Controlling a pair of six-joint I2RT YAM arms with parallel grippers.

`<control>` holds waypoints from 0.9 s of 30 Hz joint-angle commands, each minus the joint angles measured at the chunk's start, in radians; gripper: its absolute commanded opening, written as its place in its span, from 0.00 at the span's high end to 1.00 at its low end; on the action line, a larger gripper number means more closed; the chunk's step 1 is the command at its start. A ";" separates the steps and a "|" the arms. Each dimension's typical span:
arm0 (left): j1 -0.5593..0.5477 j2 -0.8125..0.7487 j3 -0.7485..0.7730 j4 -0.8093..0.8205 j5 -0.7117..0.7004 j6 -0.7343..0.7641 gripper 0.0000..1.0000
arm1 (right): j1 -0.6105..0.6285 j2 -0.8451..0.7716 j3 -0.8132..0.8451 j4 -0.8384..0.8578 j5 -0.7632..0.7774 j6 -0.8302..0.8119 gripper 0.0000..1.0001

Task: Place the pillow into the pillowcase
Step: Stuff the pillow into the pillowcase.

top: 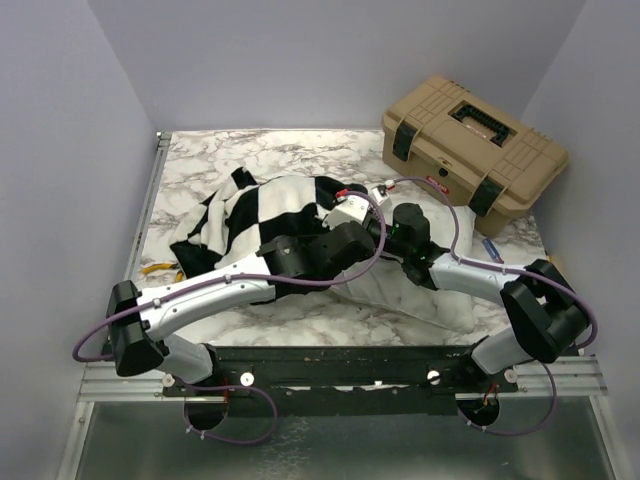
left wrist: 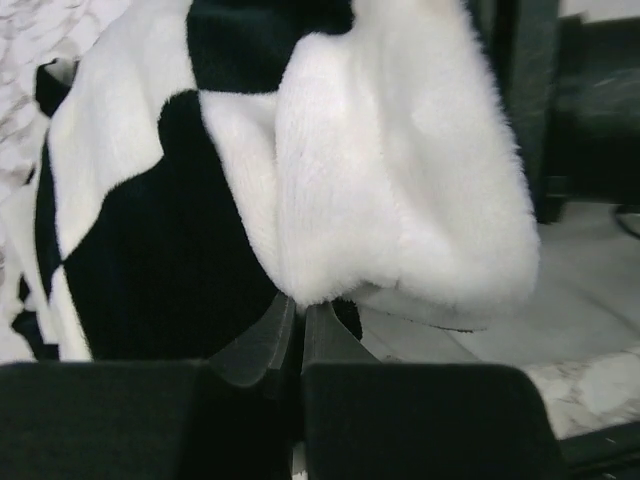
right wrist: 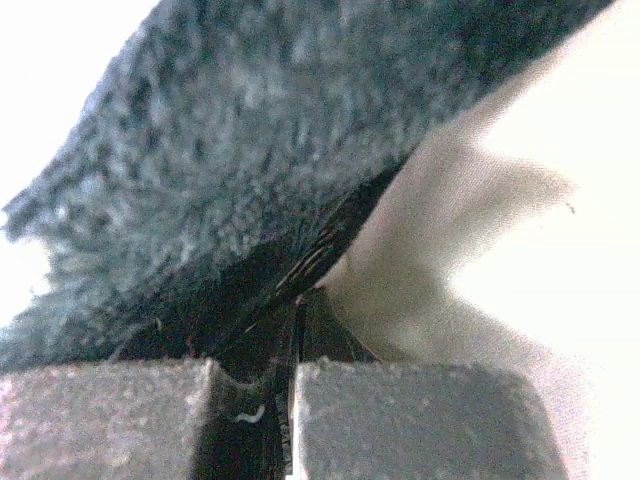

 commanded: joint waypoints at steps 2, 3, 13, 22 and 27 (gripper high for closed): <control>-0.029 -0.131 0.073 0.199 0.314 -0.028 1.00 | 0.009 -0.003 -0.006 0.083 -0.010 0.047 1.00; -0.030 -0.157 0.048 0.283 0.415 -0.040 1.00 | 0.013 0.006 -0.008 0.098 -0.011 0.060 1.00; -0.143 -0.121 -0.055 0.544 0.651 -0.051 1.00 | 0.084 0.069 -0.016 0.219 0.004 0.135 1.00; -0.178 -0.111 -0.091 0.505 0.522 -0.073 1.00 | 0.144 0.095 -0.198 0.516 0.009 0.280 1.00; -0.179 -0.160 -0.085 0.479 0.463 -0.070 0.76 | 0.147 -0.021 -0.287 0.415 0.055 0.219 1.00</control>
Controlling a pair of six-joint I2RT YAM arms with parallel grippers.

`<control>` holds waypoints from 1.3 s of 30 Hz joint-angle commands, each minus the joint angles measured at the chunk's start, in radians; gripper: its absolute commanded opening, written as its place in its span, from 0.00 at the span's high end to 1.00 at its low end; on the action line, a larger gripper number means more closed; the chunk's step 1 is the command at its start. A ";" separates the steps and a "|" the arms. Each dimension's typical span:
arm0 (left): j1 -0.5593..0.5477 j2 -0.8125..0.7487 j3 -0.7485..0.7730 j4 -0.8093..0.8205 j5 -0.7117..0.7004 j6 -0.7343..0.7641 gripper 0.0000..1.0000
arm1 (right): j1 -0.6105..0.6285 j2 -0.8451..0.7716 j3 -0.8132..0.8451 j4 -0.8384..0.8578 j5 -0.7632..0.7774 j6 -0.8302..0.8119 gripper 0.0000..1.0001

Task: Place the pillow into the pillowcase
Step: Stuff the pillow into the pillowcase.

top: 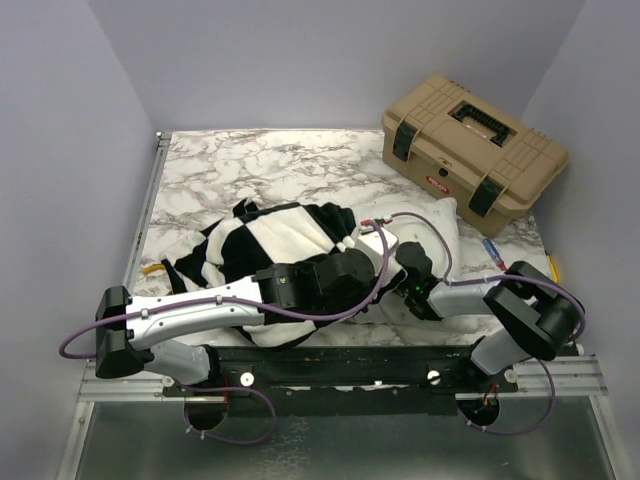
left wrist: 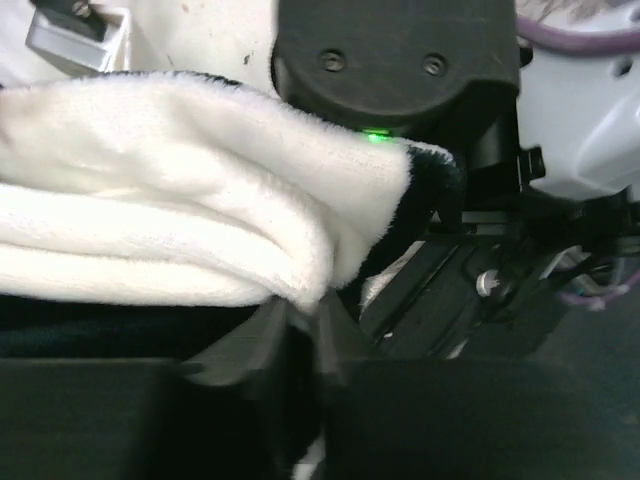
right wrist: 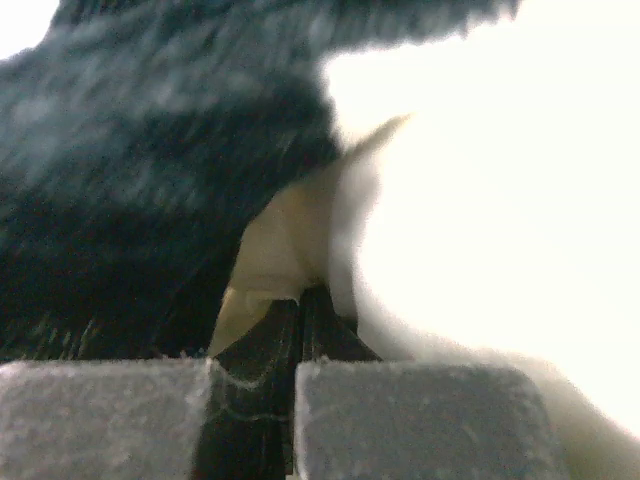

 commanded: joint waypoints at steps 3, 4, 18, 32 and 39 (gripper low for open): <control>-0.018 -0.097 0.082 0.061 -0.039 -0.006 0.26 | 0.022 -0.159 -0.016 -0.187 0.051 -0.120 1.00; -0.019 -0.110 0.108 0.020 -0.094 -0.010 0.18 | 0.022 -0.179 -0.009 -0.233 0.049 -0.152 1.00; 0.441 -0.009 0.306 -0.261 -0.214 -0.142 0.02 | 0.026 -0.298 0.054 -0.557 0.057 -0.392 1.00; 0.730 0.428 0.377 -0.291 0.160 -0.064 0.23 | 0.033 -0.287 0.073 -0.596 0.049 -0.428 1.00; 0.716 0.426 0.440 -0.234 0.195 -0.047 1.00 | 0.033 -0.298 0.069 -0.605 0.059 -0.424 1.00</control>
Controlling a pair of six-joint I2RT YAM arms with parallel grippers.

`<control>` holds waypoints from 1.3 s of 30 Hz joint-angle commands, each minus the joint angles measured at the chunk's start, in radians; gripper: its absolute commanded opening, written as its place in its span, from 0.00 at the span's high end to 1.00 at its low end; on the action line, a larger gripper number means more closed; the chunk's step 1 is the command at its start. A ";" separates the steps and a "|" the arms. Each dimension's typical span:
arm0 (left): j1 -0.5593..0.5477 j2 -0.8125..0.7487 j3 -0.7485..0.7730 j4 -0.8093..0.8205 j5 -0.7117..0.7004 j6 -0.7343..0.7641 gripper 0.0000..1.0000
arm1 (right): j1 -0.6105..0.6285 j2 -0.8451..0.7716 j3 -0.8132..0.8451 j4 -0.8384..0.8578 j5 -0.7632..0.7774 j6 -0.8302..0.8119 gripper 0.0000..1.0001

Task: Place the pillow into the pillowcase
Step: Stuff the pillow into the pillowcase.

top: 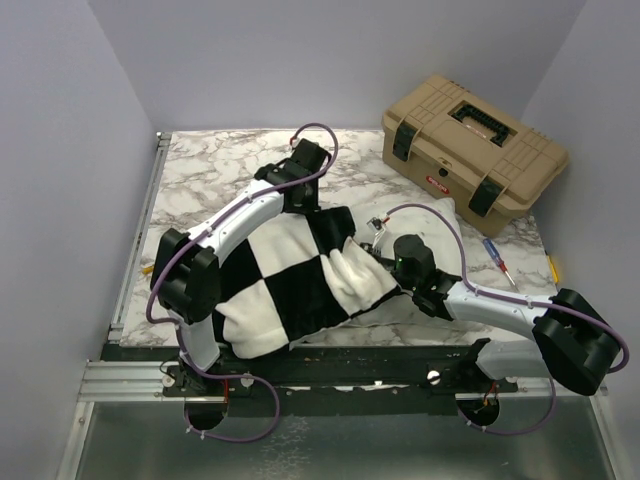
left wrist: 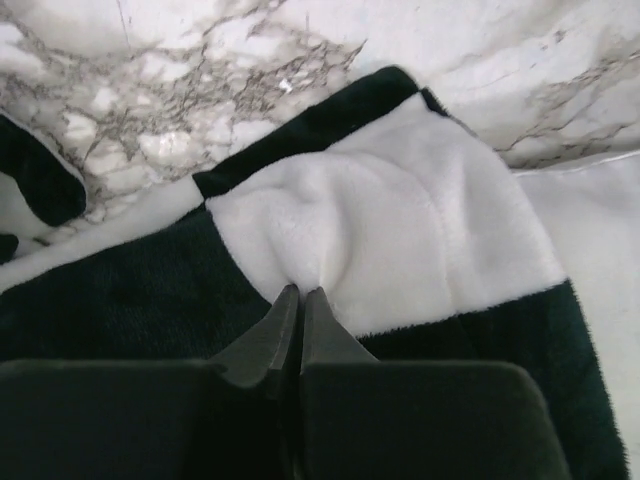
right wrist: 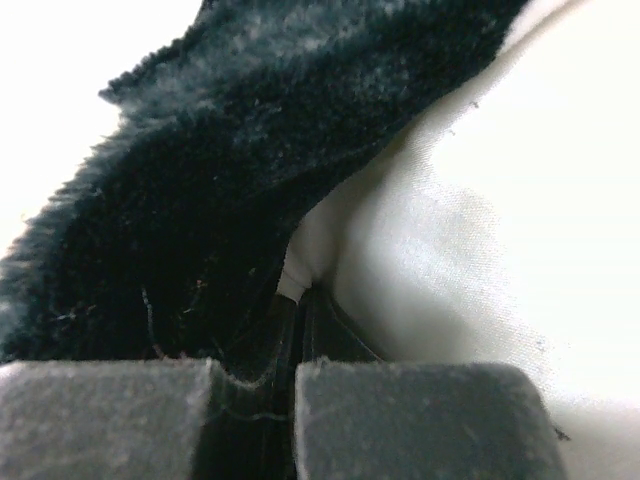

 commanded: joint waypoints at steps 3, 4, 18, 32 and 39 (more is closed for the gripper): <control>-0.059 -0.060 0.151 0.042 0.027 0.049 1.00 | 0.008 -0.022 0.015 -0.036 0.024 -0.016 1.00; -0.077 -0.067 0.188 0.041 0.016 0.058 1.00 | 0.008 -0.023 0.014 -0.033 0.024 -0.013 1.00; -0.356 -0.076 0.335 0.044 -0.055 0.094 1.00 | 0.009 0.018 0.075 -0.067 0.001 0.011 0.98; -0.332 -0.471 -0.349 0.513 -0.268 0.187 1.00 | 0.008 -0.443 0.401 -0.988 0.558 -0.299 0.14; -0.331 -0.598 -0.447 0.559 -0.221 0.291 1.00 | -0.070 -0.267 0.570 -1.055 0.616 -0.379 0.13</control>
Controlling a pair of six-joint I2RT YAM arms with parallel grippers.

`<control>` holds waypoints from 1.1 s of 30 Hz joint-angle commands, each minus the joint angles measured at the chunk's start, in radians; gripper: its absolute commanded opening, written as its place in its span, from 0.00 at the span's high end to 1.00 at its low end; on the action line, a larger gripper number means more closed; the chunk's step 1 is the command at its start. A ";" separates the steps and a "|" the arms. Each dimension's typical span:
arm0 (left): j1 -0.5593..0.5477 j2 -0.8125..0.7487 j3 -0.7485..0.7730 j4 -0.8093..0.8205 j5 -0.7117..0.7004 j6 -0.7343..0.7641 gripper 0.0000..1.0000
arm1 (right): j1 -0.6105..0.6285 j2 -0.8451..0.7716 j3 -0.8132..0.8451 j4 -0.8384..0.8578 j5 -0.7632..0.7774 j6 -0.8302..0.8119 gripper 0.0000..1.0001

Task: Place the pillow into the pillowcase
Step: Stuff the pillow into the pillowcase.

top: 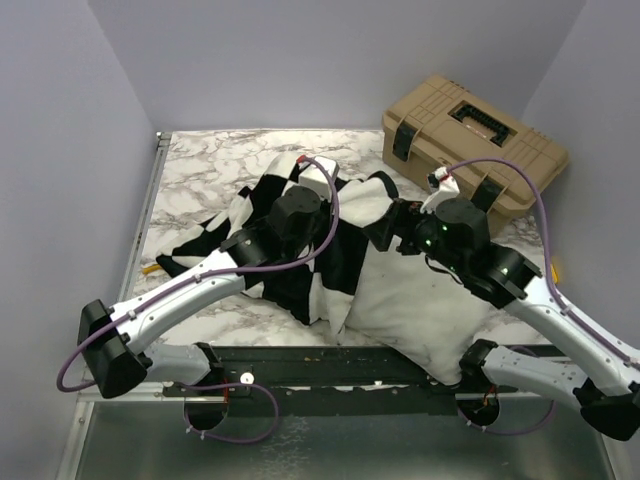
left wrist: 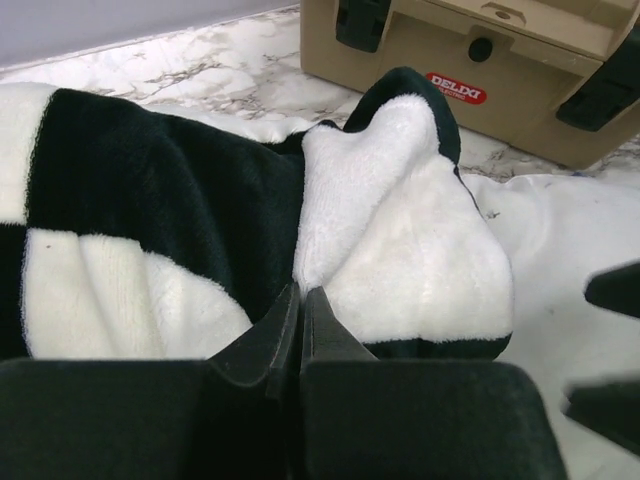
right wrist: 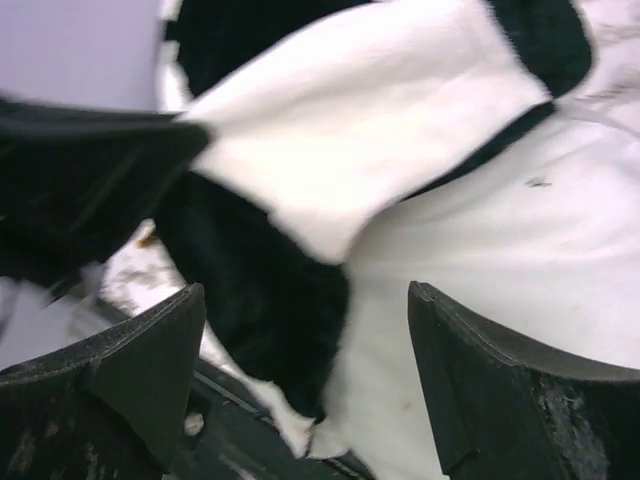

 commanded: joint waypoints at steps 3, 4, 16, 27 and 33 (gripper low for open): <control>0.004 -0.124 -0.097 0.061 -0.028 0.082 1.00 | -0.204 0.139 0.080 -0.095 -0.105 -0.092 0.15; 0.005 -0.137 -0.108 0.062 -0.042 0.078 1.00 | -0.272 0.150 0.079 -0.081 -0.196 -0.099 0.16; 0.006 -0.151 -0.125 0.066 -0.047 0.059 1.00 | -0.513 0.321 0.045 0.063 -0.746 -0.270 0.07; 0.006 -0.186 -0.033 0.070 0.056 0.075 0.67 | -0.511 0.499 -0.038 0.466 -1.190 -0.157 0.35; 0.004 -0.119 0.075 0.020 0.207 0.167 0.18 | -0.510 0.417 -0.131 0.568 -1.188 -0.070 0.33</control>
